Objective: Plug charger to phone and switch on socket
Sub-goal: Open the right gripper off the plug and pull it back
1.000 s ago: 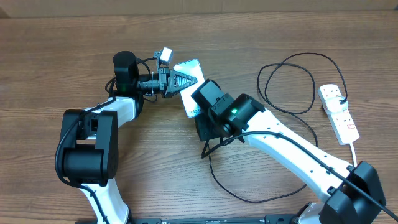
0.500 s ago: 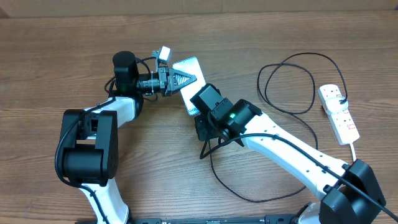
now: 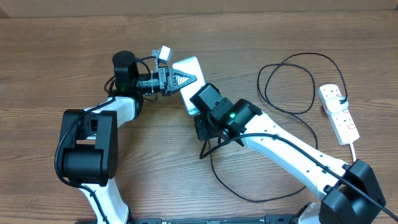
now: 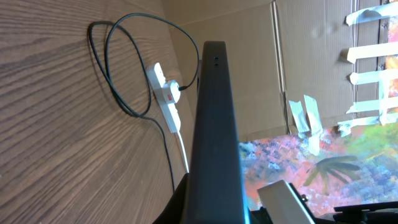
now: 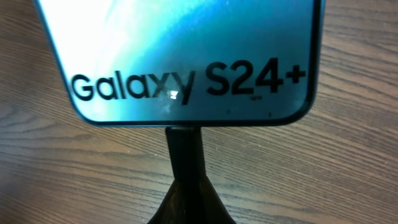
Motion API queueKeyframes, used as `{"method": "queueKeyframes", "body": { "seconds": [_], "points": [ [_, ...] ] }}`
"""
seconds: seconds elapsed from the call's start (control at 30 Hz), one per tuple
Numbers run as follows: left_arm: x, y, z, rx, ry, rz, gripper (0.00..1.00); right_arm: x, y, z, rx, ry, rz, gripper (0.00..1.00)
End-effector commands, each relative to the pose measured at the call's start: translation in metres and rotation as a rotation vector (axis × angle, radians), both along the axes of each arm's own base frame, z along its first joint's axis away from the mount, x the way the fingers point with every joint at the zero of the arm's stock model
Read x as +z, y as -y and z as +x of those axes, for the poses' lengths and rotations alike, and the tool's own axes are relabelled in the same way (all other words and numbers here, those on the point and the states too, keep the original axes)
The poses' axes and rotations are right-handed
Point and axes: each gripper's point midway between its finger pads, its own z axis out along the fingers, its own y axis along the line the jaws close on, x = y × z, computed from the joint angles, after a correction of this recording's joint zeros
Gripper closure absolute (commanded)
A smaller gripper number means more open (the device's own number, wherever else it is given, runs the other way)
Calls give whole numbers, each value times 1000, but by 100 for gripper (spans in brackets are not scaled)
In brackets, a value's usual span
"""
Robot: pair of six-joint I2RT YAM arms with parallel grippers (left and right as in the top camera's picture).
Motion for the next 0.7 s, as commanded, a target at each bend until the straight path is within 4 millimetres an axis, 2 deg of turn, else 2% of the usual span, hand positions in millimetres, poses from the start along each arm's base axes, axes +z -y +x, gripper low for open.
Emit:
{"method": "queueKeyframes", "body": {
  "seconds": [0.0, 0.27, 0.47, 0.67],
  "points": [
    [10, 6, -18, -117, 42, -29, 95, 27, -9, 26, -19, 106, 39, 96],
    [11, 8, -20, -126, 46, -30, 95, 34, -21, 27, 34, 118, 88, 96],
    [11, 9, -24, -149, 45, -35, 96, 32, -16, 26, 27, 105, 73, 96],
    [8, 10, -12, -80, 30, -17, 96, 38, -8, 16, 29, 73, 48, 71]
  ]
}}
